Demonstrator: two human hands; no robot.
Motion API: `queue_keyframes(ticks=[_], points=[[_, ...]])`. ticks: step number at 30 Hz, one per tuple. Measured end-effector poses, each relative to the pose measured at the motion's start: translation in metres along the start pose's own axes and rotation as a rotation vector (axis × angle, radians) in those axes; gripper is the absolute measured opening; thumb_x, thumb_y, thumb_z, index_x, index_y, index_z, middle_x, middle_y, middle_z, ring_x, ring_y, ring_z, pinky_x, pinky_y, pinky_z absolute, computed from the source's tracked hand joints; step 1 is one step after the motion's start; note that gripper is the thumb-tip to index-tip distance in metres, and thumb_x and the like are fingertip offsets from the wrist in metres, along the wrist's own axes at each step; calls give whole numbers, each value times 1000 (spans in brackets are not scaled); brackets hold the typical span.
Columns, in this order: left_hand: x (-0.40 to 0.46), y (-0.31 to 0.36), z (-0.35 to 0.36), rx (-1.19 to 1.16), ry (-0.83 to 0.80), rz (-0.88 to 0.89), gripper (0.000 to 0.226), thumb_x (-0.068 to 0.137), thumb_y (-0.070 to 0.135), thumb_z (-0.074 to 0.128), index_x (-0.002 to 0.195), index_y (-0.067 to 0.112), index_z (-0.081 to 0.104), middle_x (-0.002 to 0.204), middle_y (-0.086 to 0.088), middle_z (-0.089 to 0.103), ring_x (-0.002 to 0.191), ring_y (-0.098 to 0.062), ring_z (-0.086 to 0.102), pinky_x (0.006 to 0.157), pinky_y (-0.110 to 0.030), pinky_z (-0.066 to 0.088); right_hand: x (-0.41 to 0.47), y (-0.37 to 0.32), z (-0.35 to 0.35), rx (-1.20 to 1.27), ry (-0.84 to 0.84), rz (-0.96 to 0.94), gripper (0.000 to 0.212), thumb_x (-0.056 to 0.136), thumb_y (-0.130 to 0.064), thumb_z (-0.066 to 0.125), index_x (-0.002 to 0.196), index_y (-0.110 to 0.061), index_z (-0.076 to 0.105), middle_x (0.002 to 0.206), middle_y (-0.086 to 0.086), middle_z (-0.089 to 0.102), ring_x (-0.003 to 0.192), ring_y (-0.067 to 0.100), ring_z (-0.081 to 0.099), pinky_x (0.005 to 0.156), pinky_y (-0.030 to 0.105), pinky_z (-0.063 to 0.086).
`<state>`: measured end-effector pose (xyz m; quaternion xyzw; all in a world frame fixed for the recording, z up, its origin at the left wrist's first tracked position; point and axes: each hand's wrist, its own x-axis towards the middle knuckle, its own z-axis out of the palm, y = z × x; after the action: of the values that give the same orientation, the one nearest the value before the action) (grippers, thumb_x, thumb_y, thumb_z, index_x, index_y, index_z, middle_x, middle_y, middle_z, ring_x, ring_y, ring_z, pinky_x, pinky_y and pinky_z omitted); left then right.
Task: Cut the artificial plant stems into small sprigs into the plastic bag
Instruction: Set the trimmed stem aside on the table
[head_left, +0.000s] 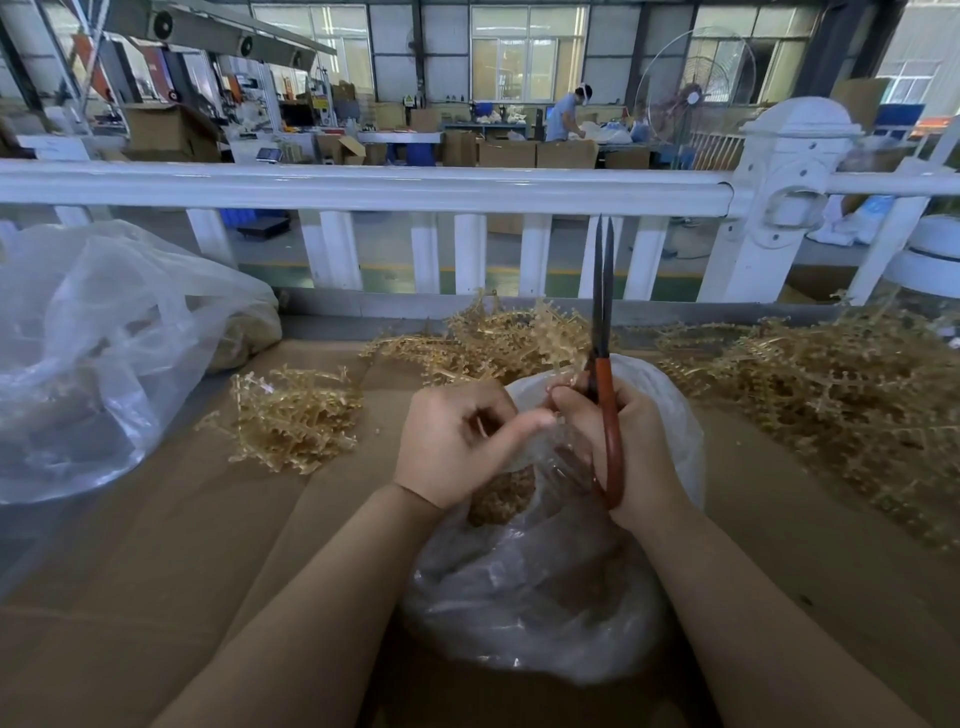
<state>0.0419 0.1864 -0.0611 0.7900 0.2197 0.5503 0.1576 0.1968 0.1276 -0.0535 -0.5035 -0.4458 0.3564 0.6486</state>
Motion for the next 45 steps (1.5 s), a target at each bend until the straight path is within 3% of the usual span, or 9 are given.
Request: queue_keyframes(ticks=[4, 8, 13, 15, 24, 30, 35, 38, 45], points=[[3, -5, -2, -423, -141, -596, 65, 75, 71, 53, 84, 10, 72, 72, -4, 69, 65, -16, 60, 60, -25, 45, -3, -4, 3, -135, -133, -97, 12, 92, -6, 68, 85, -16, 69, 70, 3, 71, 54, -1, 61, 55, 9, 45], [3, -8, -6, -709, -99, -720, 58, 74, 73, 58, 80, 17, 75, 85, -16, 68, 80, -25, 62, 75, -31, 49, -4, 2, 9, -295, -165, -64, 10, 88, -10, 74, 84, -19, 71, 67, -6, 72, 64, 2, 67, 64, 9, 49], [7, -9, -8, -759, 9, -654, 9, 86, 8, 68, 88, 0, 73, 83, -12, 69, 74, -18, 62, 71, -26, 52, -5, 6, 9, -227, -146, -60, 22, 85, -3, 76, 79, -23, 70, 67, -10, 72, 61, 0, 66, 59, 10, 50], [6, -9, -7, -758, 45, -646, 21, 87, -5, 63, 85, 10, 77, 77, -5, 71, 68, -14, 63, 67, -23, 54, -4, 7, 8, -186, -93, -45, 16, 85, -6, 77, 82, -21, 71, 69, -4, 73, 62, 3, 67, 60, 12, 51], [7, -3, -4, -735, 79, -599, 21, 79, 4, 59, 81, 15, 77, 73, -4, 66, 55, -16, 57, 54, -25, 51, 0, 6, 0, 21, -64, 12, 12, 90, -4, 70, 84, -14, 71, 66, 3, 65, 46, 2, 53, 47, 10, 41], [9, -4, -5, -768, 59, -626, 19, 75, 2, 57, 75, 14, 72, 61, -3, 61, 42, -13, 54, 42, -20, 42, 1, 10, 2, -76, 43, -77, 12, 85, -9, 77, 86, -20, 74, 77, 0, 74, 74, 14, 70, 71, 22, 56], [8, -9, -5, -800, -34, -680, 29, 66, -5, 50, 70, 16, 69, 67, -9, 68, 53, -18, 64, 49, -22, 50, 1, 9, 1, -23, 86, -122, 18, 85, -3, 76, 86, -21, 74, 75, -7, 72, 65, 5, 65, 61, 18, 57], [5, -9, -2, -825, -103, -700, 25, 62, -5, 44, 68, 14, 58, 67, -14, 66, 56, -24, 59, 56, -27, 46, 1, 9, 2, -41, 84, -103, 21, 84, -3, 77, 87, -23, 74, 85, 3, 74, 78, 28, 70, 76, 40, 62], [7, -11, -6, -796, -271, -624, 24, 73, 7, 80, 87, 15, 63, 65, 8, 64, 53, -4, 56, 52, -14, 44, -1, 8, 7, -116, 45, -74, 20, 81, -8, 82, 91, -24, 75, 91, 4, 75, 91, 23, 72, 90, 47, 58]])
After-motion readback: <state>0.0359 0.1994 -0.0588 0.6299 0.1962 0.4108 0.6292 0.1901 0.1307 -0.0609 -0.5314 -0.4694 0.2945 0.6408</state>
